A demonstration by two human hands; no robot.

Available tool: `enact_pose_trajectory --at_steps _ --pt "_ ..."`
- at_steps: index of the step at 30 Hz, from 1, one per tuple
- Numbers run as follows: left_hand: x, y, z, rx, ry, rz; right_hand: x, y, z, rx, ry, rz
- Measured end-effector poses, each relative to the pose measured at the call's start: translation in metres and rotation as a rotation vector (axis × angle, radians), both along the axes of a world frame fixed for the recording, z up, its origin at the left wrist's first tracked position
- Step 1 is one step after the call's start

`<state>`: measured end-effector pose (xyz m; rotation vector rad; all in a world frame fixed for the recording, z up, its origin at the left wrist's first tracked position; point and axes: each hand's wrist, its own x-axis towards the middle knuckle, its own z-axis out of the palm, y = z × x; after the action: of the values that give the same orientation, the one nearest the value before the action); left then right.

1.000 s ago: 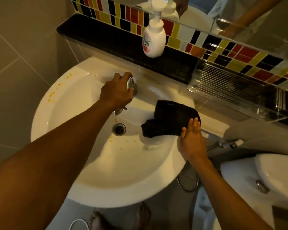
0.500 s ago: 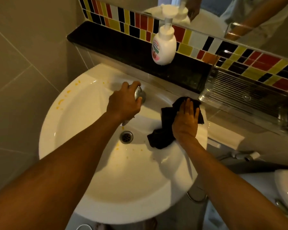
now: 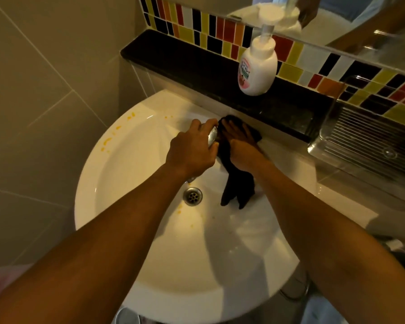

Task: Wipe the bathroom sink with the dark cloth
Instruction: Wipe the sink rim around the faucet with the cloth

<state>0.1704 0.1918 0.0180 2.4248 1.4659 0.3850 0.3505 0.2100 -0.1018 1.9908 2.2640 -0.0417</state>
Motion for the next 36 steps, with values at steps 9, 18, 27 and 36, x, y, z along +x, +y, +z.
enact_pose_trajectory --at_steps 9,18,27,36 --pt "-0.001 -0.001 0.003 -0.018 -0.014 0.011 -0.061 -0.073 0.005 0.29 0.313 -0.322" --pt "0.0 -0.001 0.005 -0.035 -0.001 0.011 -0.075 -0.092 0.009 0.243 0.396 -0.271" --pt "-0.002 -0.001 0.01 -0.064 0.024 -0.009 -0.004 -0.118 0.036 -0.1 0.056 -0.273" --pt "0.0 -0.001 0.011 -0.064 0.045 0.001 0.033 -0.157 0.056 -0.078 0.091 -0.428"
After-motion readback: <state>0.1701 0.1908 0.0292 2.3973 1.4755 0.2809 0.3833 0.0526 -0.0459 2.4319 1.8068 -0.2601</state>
